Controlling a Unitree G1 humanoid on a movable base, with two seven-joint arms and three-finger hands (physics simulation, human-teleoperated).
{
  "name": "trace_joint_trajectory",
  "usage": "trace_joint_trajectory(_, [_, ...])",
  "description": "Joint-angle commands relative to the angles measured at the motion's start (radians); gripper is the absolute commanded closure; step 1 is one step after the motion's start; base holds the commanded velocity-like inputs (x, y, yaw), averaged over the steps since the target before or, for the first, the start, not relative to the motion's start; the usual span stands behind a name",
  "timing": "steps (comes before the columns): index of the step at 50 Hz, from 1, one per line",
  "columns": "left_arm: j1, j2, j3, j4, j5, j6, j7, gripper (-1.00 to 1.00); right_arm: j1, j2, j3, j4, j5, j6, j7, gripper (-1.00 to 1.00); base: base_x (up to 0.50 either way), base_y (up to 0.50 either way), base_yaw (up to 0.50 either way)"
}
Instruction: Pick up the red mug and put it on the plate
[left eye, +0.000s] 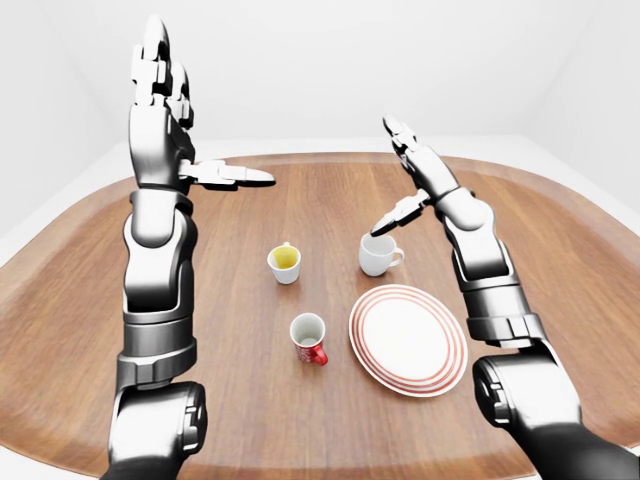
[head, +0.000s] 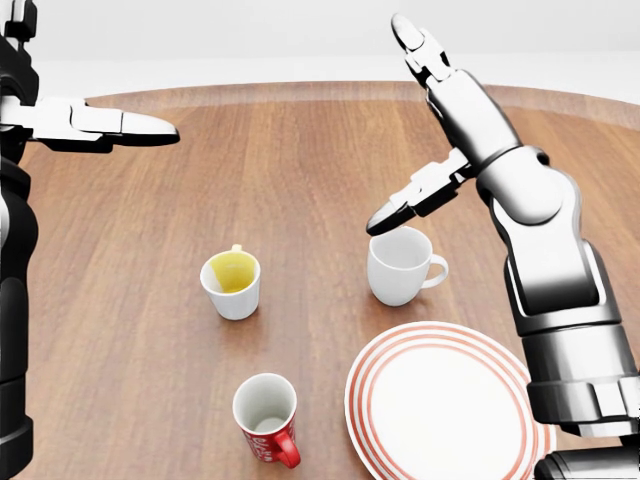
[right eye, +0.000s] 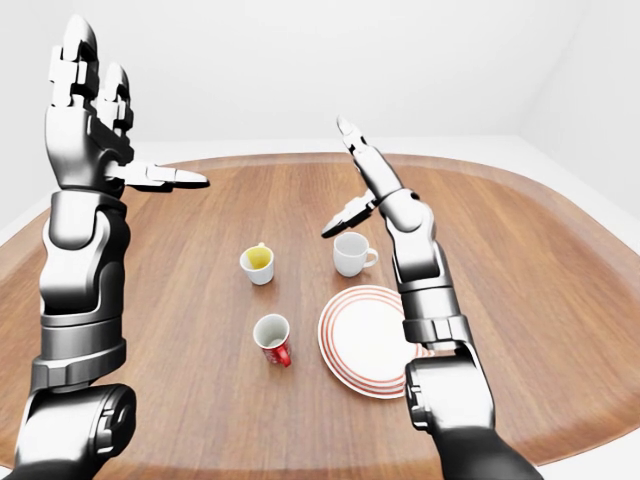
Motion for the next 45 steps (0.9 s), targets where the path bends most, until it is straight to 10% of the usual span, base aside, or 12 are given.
trace_joint_trajectory(1, [0.004,0.008,0.004,0.001,-0.008,0.000,0.001,-1.00,-0.069,0.020,0.035,0.104,-0.201,0.000,0.108,-1.00,0.00,0.00,0.00])
trace_joint_trajectory(45, [-0.012,0.003,0.000,0.039,-0.019,0.000,0.009,-1.00,-0.154,0.180,0.130,0.402,-0.610,0.000,0.139,-1.00,0.00,0.00,0.00])
